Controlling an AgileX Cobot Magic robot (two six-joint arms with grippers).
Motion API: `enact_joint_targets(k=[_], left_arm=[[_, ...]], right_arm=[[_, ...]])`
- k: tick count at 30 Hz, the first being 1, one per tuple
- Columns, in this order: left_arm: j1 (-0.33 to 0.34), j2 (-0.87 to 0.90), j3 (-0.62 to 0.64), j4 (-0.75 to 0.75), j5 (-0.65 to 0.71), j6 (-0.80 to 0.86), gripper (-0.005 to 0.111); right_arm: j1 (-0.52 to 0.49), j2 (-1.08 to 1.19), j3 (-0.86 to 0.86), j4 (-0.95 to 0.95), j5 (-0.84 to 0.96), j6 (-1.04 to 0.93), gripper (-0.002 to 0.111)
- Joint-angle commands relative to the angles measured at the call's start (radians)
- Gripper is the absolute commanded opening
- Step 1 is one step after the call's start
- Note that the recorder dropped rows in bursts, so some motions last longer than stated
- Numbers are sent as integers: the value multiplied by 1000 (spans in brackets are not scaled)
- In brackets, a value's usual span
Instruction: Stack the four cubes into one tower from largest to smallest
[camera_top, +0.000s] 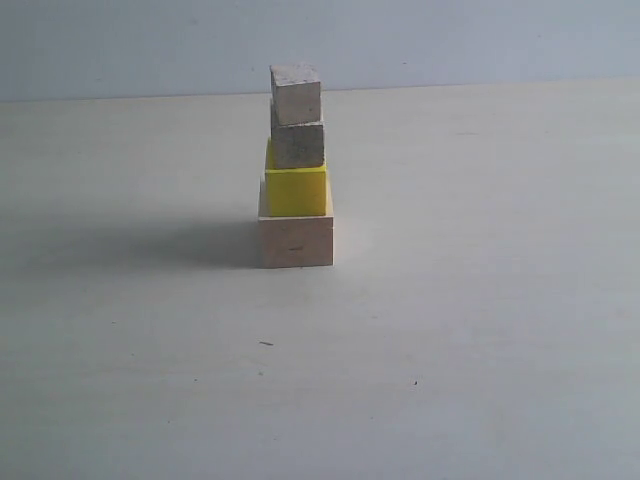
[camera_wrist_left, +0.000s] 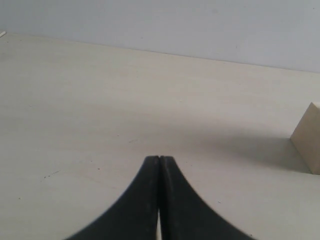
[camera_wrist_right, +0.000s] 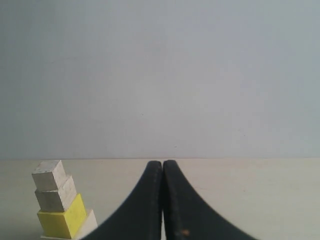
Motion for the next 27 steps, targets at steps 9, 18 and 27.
enact_joint_targets(k=[9, 18, 27], left_arm=[[1, -5, 3, -7, -3, 4, 0], [1, -5, 3, -7, -3, 4, 0], [1, -5, 3, -7, -3, 4, 0]], right_arm=[[-570, -36, 94, 124, -219, -14, 0], [-696, -156, 359, 270, -384, -25, 0], [-696, -153, 376, 561, -392, -344, 0]])
